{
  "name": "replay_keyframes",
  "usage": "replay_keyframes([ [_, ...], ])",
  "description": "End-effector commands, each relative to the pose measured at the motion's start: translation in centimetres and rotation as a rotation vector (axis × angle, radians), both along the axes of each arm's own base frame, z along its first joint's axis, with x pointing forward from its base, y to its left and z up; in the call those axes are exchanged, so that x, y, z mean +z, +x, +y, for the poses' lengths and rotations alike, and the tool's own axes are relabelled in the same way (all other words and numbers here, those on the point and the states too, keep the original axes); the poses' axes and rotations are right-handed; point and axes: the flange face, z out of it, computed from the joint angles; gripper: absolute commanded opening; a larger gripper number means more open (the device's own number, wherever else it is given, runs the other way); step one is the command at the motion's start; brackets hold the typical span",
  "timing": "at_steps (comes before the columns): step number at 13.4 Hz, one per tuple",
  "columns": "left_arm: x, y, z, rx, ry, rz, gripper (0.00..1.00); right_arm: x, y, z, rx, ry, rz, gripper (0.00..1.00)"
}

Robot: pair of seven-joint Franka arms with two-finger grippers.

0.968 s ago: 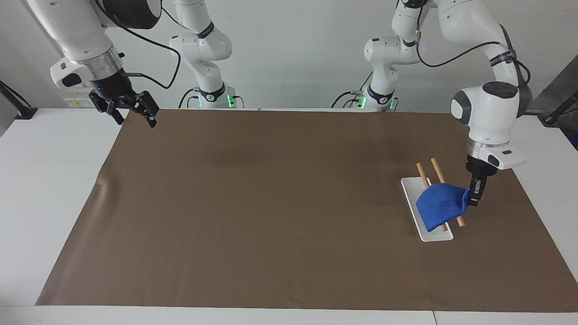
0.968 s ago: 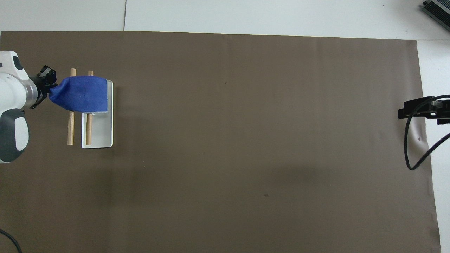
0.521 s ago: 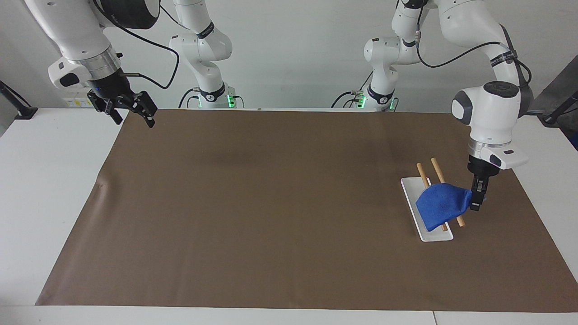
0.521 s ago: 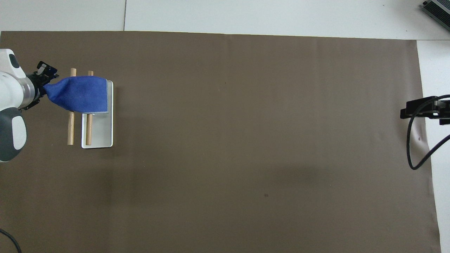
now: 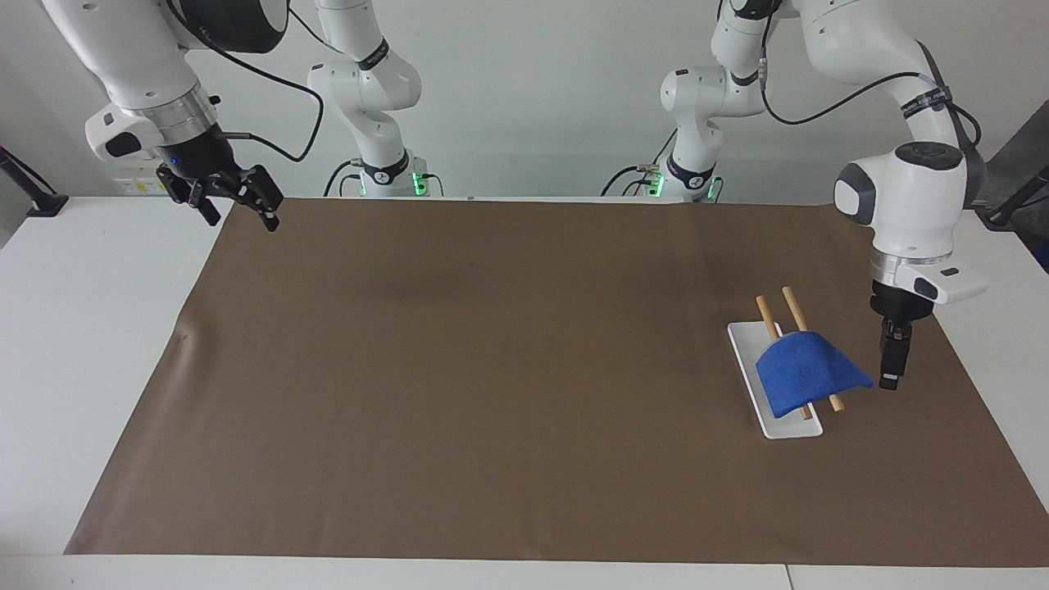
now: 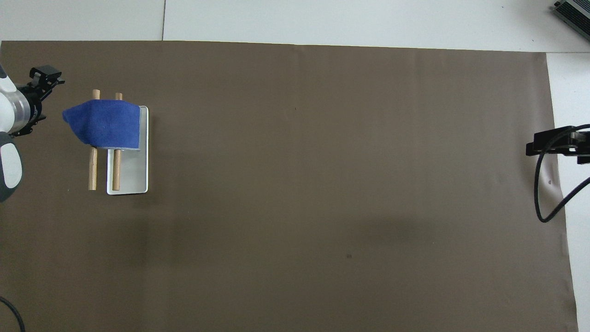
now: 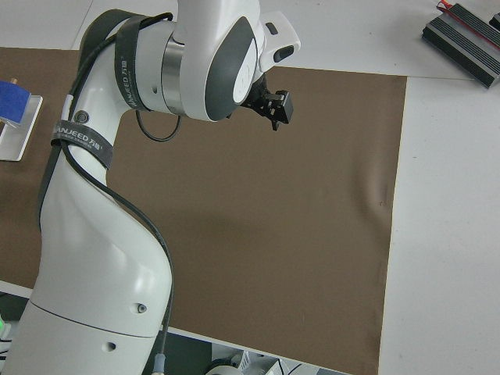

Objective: Right arm passes towel to left arm to hang

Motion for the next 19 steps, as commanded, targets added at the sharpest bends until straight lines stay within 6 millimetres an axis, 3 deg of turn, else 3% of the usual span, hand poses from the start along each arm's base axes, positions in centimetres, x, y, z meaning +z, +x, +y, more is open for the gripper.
replay_keyframes([
  [1, 0.2, 1.1, 0.1, -0.004, 0.000, -0.008, 1.00, 0.1, -0.8, -0.2, 0.004, -0.018, -0.001, 1.00],
  [4, 1.6, 2.1, -1.6, -0.004, -0.025, 0.010, 1.00, 0.0, -0.8, -0.2, 0.002, -0.018, 0.001, 1.00],
  [6, 4.1, 3.7, -2.2, 0.005, -0.029, 0.094, 1.00, 0.1, -0.7, -0.5, -0.005, -0.017, -0.001, 1.00],
  [9, 5.6, 4.3, -4.1, -0.058, -0.008, 0.195, 1.00, 1.5, -0.5, 0.5, 0.000, -0.008, 0.008, 1.00],
  [11, 5.7, 3.9, -5.5, -0.092, -0.005, 0.244, 1.00, 2.7, -0.8, 2.2, -0.014, -0.012, 0.013, 1.00],
  [15, 7.2, 2.2, -8.1, -0.347, 0.051, 0.446, 1.00, 2.2, -0.7, 2.1, 0.013, -0.015, 0.015, 1.00],
  [18, 7.7, 0.5, -8.9, -0.480, 0.057, 0.570, 1.00, 2.0, -0.7, 1.9, 0.010, -0.018, 0.020, 1.00],
  [19, 8.9, -0.6, -9.3, -0.529, 0.063, 0.599, 1.00, 2.0, -0.7, 2.0, 0.011, -0.018, 0.020, 1.00],
])
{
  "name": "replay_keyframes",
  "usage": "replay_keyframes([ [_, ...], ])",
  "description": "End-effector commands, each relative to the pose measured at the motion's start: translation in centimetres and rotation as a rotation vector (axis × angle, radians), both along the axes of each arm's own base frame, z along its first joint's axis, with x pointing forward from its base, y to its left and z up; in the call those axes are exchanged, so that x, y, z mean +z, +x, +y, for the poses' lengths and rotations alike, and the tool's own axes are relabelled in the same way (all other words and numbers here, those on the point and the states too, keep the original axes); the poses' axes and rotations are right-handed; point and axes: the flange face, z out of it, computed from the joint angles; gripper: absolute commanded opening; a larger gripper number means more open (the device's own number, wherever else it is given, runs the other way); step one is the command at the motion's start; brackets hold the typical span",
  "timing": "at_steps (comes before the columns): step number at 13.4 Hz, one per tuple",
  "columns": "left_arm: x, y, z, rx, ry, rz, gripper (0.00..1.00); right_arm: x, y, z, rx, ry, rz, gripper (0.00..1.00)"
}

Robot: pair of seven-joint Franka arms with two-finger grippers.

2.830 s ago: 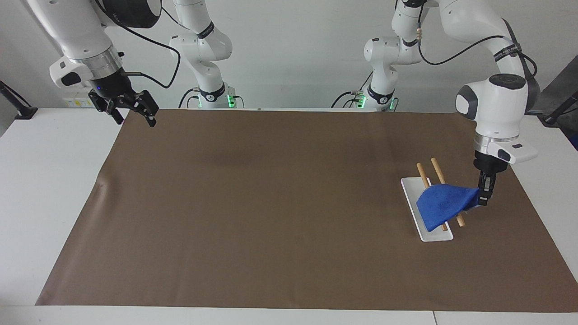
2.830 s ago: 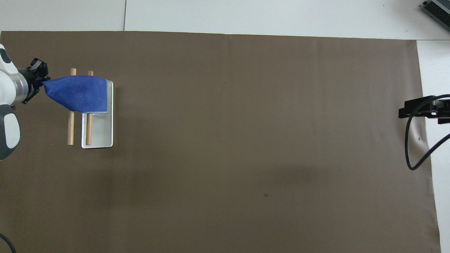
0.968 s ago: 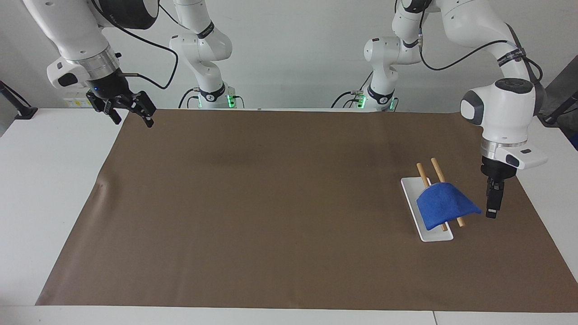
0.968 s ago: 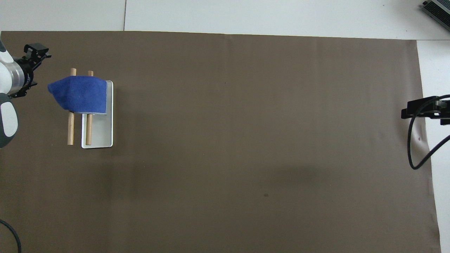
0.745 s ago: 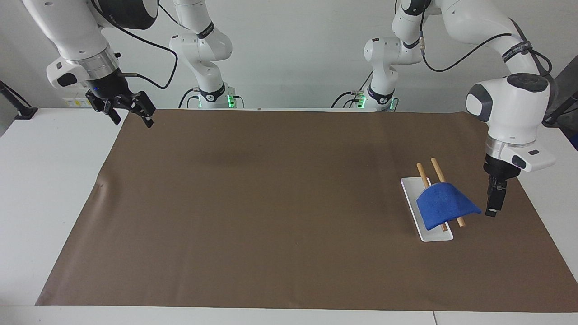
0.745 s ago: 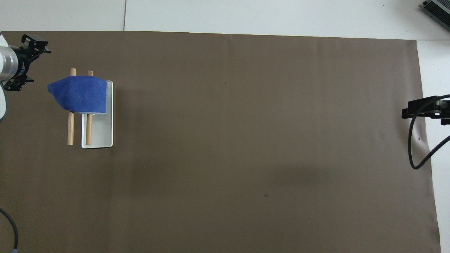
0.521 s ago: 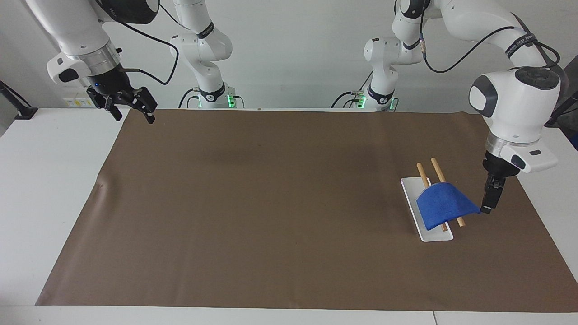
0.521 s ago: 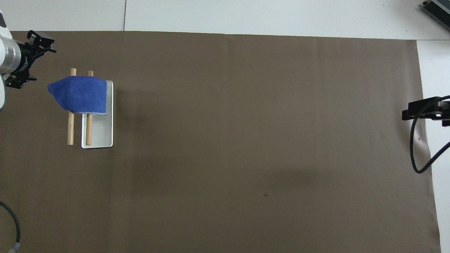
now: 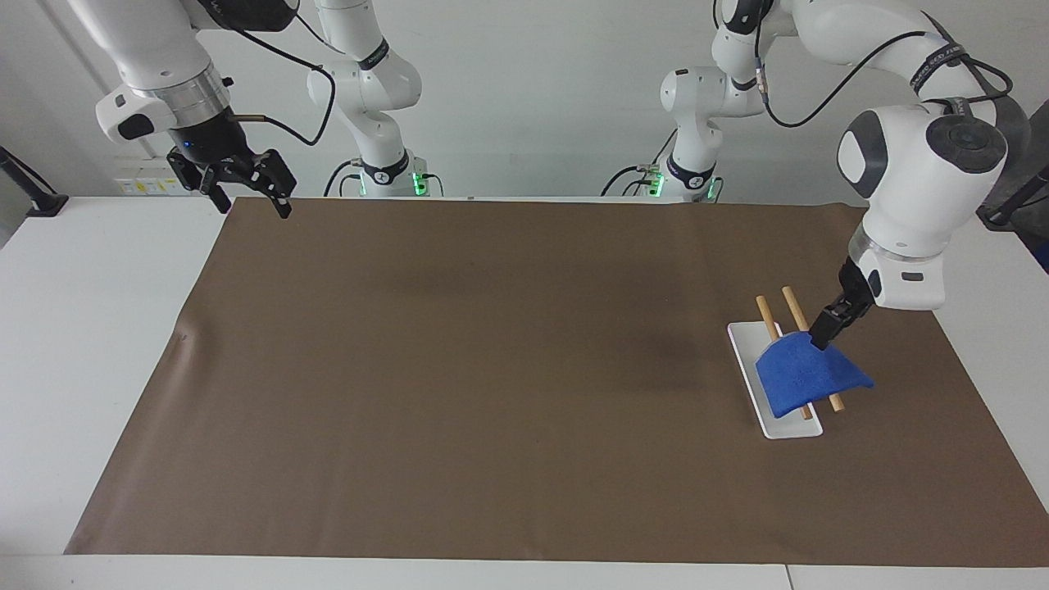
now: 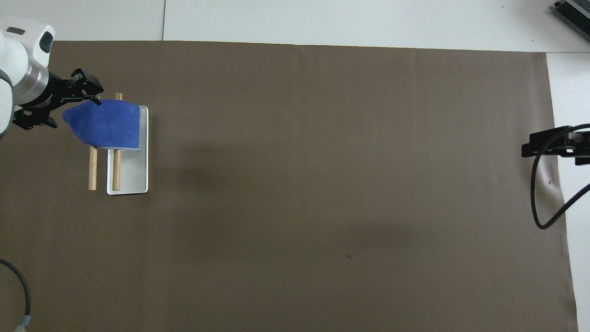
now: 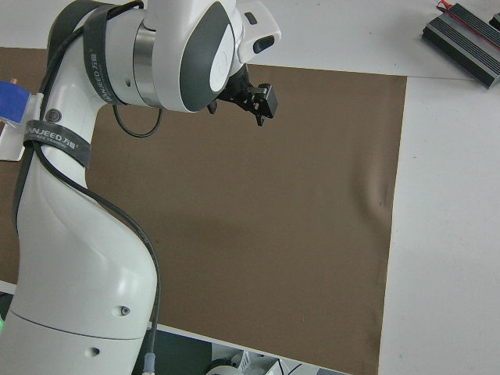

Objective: Right arm passes towel to left arm to hang

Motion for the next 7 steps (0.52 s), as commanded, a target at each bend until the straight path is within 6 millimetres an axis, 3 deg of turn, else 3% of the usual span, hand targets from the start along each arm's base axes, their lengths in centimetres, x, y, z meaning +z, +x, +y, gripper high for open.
replay_keyframes([
  [1, 2.9, -2.2, -0.6, -0.120, -0.016, 0.078, 1.00, 0.0, -0.2, -0.2, 0.001, -0.019, 0.013, 1.00],
  [7, 9.9, -6.2, -1.4, -0.225, -0.042, 0.021, 1.00, -0.1, -0.2, -0.5, -0.004, -0.020, 0.015, 1.00],
])
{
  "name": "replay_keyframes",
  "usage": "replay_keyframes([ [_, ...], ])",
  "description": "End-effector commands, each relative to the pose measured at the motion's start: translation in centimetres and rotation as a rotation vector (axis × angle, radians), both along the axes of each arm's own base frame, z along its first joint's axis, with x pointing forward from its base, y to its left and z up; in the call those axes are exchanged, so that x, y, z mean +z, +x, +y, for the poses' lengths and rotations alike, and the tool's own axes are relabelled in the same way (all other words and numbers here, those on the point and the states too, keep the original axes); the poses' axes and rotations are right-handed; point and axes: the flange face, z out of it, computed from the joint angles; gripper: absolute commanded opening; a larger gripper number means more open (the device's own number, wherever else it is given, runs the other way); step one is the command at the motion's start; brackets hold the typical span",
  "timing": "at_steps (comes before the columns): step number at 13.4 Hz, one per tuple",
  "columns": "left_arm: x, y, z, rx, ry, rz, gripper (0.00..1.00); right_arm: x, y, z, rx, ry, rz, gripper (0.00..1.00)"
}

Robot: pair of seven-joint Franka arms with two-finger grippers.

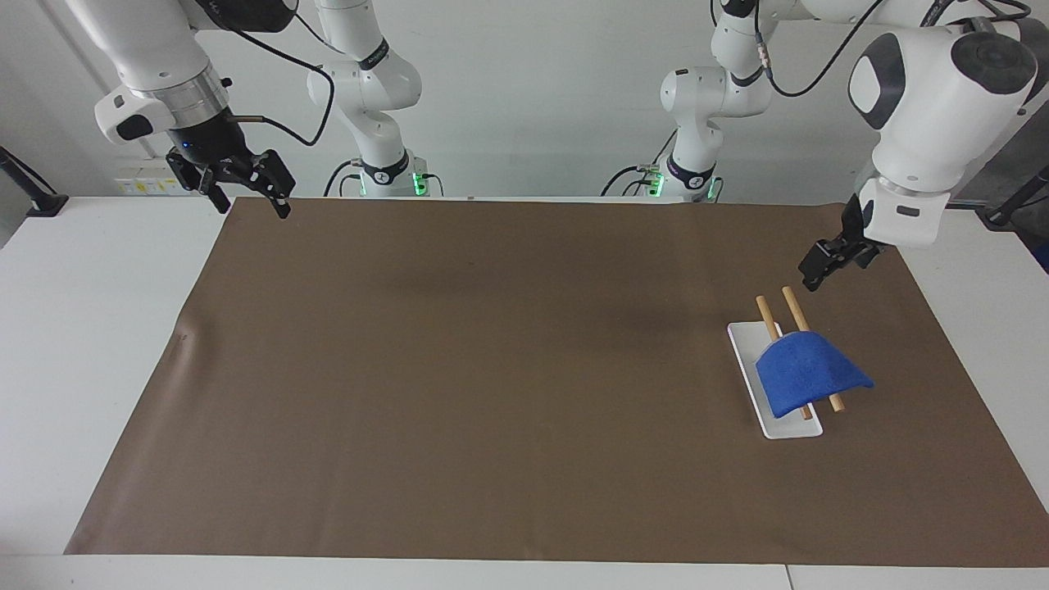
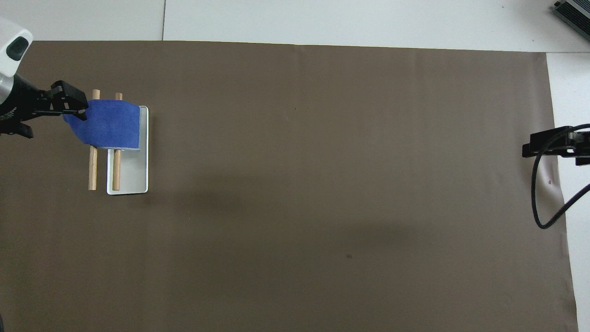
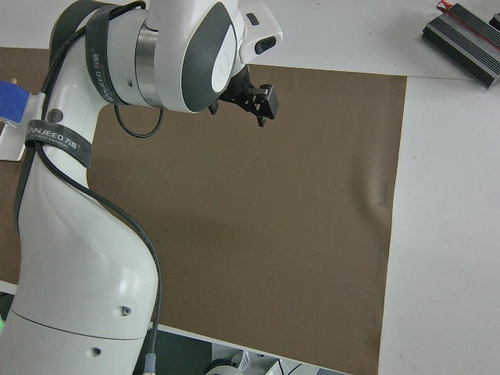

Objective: Right arm passes towel to left arm to hang

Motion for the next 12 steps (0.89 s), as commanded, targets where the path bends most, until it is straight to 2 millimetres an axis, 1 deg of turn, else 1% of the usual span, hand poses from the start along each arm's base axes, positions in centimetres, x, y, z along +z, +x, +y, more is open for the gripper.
replay_keyframes([
  [1, 3.1, -2.5, -1.0, -0.098, -0.020, -0.019, 1.00, -0.1, -0.2, -0.3, -0.003, -0.021, 0.013, 1.00],
  [4, 5.2, -3.9, -0.9, -0.107, -0.020, -0.048, 1.00, -0.2, -0.3, -0.1, 0.000, -0.023, 0.018, 1.00],
  [5, 5.5, -4.3, -0.8, -0.109, -0.020, -0.052, 1.00, -0.5, -0.5, -0.1, -0.001, -0.022, 0.024, 1.00],
  [8, 5.5, -4.1, -1.0, -0.114, -0.029, -0.071, 1.00, -0.6, -0.6, -0.5, 0.004, -0.027, 0.028, 1.00],
  [10, 5.0, -4.2, -0.6, -0.111, -0.027, -0.059, 1.00, -0.6, -0.6, -0.7, 0.046, -0.061, 0.028, 1.00],
  [12, 4.9, -4.1, -0.5, -0.112, -0.027, -0.067, 1.00, -0.7, -0.6, -1.0, 0.038, -0.048, 0.027, 1.00],
])
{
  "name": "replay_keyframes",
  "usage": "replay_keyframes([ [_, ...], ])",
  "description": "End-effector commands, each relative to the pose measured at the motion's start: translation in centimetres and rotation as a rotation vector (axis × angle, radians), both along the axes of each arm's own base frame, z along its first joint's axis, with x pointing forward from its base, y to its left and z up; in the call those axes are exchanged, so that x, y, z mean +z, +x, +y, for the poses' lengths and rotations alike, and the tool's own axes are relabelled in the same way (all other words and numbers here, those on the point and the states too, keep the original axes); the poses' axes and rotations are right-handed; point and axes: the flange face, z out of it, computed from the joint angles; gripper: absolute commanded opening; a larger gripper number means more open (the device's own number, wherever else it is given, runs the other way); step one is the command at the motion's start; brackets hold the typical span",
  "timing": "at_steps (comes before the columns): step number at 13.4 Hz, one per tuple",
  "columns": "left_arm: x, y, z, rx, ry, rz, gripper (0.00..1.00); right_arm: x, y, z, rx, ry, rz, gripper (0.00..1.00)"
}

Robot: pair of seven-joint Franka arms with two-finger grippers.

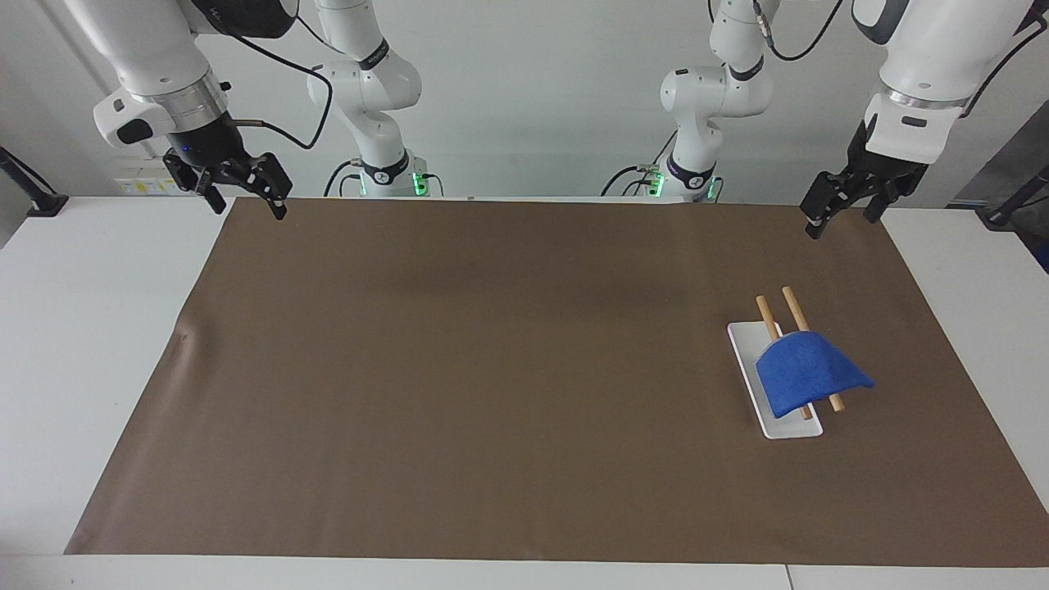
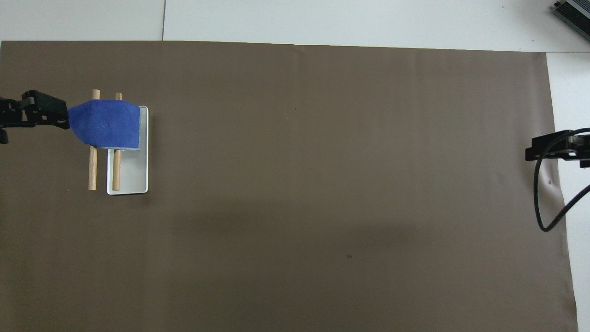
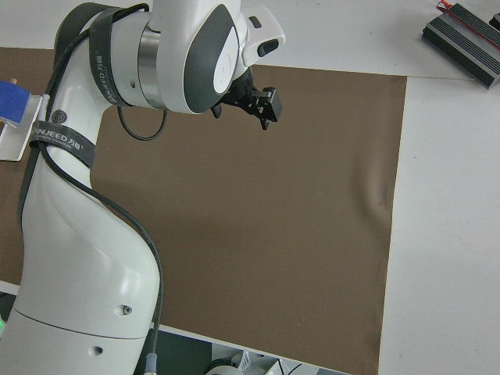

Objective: Right arm passes towel to left arm to hang

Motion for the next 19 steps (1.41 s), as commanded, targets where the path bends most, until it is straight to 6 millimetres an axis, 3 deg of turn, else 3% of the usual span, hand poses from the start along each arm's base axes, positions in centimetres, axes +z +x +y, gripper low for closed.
replay_keyframes([
  [1, 0.01, -0.52, 0.24, -0.018, -0.013, -0.020, 1.00, -0.03, -0.45, -0.58, 0.016, -0.017, 0.003, 1.00],
  [7, 0.09, -0.46, 0.03, -0.162, 0.003, -0.020, 1.00, -0.15, -0.49, -0.15, 0.024, -0.015, 0.010, 1.00],
  [19, 0.09, -0.41, -0.20, -0.169, -0.001, -0.026, 1.00, -0.10, -0.46, 0.28, 0.029, -0.013, 0.005, 1.00],
])
